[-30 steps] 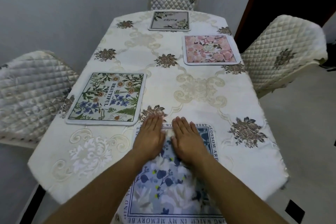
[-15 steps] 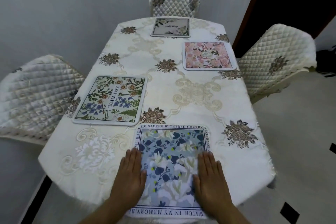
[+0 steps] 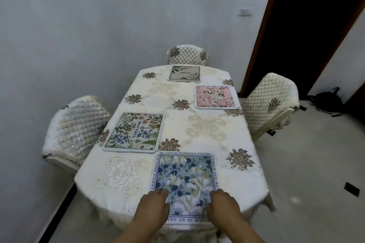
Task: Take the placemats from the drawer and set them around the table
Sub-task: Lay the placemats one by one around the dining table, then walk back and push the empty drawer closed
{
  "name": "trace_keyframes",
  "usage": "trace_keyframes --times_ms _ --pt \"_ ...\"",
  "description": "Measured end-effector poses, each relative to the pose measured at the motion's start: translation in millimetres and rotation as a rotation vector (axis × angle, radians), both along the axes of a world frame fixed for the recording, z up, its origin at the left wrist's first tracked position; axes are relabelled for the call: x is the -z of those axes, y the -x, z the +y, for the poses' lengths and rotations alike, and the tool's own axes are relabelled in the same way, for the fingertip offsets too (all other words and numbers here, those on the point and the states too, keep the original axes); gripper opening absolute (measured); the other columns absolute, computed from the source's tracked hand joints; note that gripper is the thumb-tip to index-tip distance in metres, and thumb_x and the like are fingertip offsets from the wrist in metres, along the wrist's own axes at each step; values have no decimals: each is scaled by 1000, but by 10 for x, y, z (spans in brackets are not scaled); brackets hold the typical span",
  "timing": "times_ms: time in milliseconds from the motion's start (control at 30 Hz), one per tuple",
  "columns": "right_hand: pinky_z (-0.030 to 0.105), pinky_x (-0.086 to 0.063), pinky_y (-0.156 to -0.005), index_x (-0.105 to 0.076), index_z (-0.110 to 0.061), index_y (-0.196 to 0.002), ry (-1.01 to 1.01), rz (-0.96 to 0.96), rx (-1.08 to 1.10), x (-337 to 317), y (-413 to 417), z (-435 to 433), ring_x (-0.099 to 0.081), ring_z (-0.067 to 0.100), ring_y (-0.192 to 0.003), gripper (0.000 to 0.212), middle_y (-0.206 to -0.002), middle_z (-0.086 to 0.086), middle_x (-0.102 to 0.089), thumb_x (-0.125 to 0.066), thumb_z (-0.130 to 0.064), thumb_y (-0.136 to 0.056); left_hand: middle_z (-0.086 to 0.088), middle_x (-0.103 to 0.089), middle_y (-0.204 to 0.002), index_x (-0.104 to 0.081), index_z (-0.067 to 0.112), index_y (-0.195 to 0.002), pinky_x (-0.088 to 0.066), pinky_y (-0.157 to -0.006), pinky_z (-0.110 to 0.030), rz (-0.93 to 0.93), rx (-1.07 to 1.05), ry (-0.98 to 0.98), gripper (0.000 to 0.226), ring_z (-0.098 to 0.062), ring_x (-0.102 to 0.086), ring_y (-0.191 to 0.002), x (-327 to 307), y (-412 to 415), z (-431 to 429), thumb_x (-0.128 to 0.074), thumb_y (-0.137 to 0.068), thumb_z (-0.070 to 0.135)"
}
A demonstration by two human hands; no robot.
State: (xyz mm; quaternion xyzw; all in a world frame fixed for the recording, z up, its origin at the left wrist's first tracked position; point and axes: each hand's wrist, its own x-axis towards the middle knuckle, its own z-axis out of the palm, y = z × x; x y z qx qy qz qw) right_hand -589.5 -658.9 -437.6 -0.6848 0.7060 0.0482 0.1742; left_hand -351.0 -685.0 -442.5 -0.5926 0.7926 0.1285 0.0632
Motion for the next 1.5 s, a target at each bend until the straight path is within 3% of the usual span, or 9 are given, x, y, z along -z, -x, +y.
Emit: trace_keyframes --times_ms 133,467,567,733,967,1133,1500 --pt "35 -45 -75 -55 -15 -102 131 -4 -1 -571 -111 352 -60 30 -94 26 -103 9 -58 -45 -35 -87 -3 -58 -111 -50 22 -116 -42 -84 -38 35 67 168 30 -26 -54 -102 -581 7 270 -43 -94 40" --pt "32 -32 -63 -39 -21 -83 311 16 47 -1580 -482 1609 -58 30 -89 18 -96 7 -58 -49 -35 -84 -2 -58 -100 -53 21 -106 -42 -79 -36 177 233 312 31 -24 -56 -95 -1446 -216 1144 -44 -93 47" --pt "32 -34 -63 -45 -19 -86 336 44 99 -1725 -436 1918 -59 32 -89 16 -98 9 -59 -49 -35 -84 -2 -60 -99 -54 22 -108 -45 -77 -36 210 287 330 33 -23 -58 -92 -1604 -130 1352 -46 -91 49" --pt "36 -44 -74 -57 -17 -104 354 92 216 -1948 -100 2414 -60 33 -96 31 -105 9 -62 -50 -38 -82 -1 -62 -94 -56 21 -101 -48 -75 -36 241 399 347 34 -23 -59 -86 -1817 306 1682 -46 -90 52" --pt "35 -38 -71 -41 -20 -85 343 87 446 -2199 934 3298 -56 29 -86 20 -92 6 -54 -48 -39 -87 -4 -61 -102 -55 21 -106 -45 -78 -36 256 584 352 32 -25 -57 -96 -2006 1543 2185 -47 -89 47" --pt "33 -35 -67 -44 -19 -85 318 141 608 -2193 2018 4068 -45 22 -74 17 -85 1 -46 -48 -35 -87 -3 -63 -97 -57 23 -99 -47 -73 -35 308 722 346 34 -24 -59 -89 -1990 2835 2670 -47 -87 53" --pt "34 -41 -65 -53 -19 -91 300 203 868 -2235 4080 5256 -53 21 -77 17 -86 1 -54 -49 -35 -88 -2 -63 -99 -57 20 -105 -47 -76 -36 316 906 298 37 -24 -59 -93 -1984 5341 3543 -47 -89 52"
